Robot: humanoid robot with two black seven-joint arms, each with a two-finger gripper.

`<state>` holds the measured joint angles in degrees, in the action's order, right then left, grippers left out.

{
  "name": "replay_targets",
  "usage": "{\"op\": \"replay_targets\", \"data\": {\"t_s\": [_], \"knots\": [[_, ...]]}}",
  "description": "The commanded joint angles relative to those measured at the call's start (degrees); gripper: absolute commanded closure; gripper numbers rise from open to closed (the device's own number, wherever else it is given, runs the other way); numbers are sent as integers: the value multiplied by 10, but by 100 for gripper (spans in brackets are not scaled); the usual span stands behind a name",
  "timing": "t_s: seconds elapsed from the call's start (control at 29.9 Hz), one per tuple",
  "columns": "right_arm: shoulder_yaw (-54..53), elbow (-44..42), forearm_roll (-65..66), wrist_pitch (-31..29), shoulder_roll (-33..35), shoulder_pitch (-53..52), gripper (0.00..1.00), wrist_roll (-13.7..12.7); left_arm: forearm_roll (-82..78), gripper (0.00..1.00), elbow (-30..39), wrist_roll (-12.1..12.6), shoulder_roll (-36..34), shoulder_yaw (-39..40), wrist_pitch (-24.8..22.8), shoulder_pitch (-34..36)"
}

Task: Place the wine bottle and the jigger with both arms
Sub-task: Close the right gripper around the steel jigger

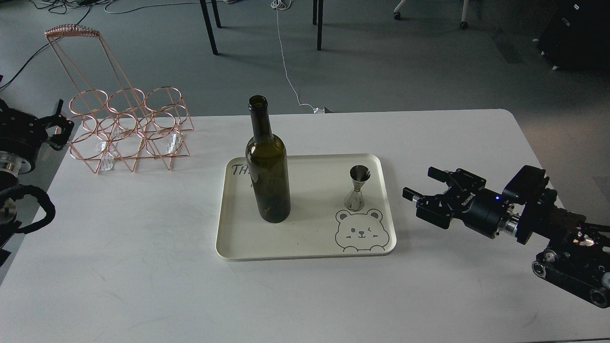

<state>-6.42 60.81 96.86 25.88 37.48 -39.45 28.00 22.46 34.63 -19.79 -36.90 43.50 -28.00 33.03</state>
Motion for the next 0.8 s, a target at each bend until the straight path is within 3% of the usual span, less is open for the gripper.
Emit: {"op": "replay_targets", "data": {"t_s": [0.0,0.47,0.77], "knots": [[11,-38,10,2,-44,-13,18,0,0,2,0,0,0,1,0,2],[66,-165,11,21,-170,-70,30,0,0,2,-1,0,-5,1,0,2],[73,-189,11,21,-195,-70,34,0,0,2,-1,0,-5,2,0,3]]}}
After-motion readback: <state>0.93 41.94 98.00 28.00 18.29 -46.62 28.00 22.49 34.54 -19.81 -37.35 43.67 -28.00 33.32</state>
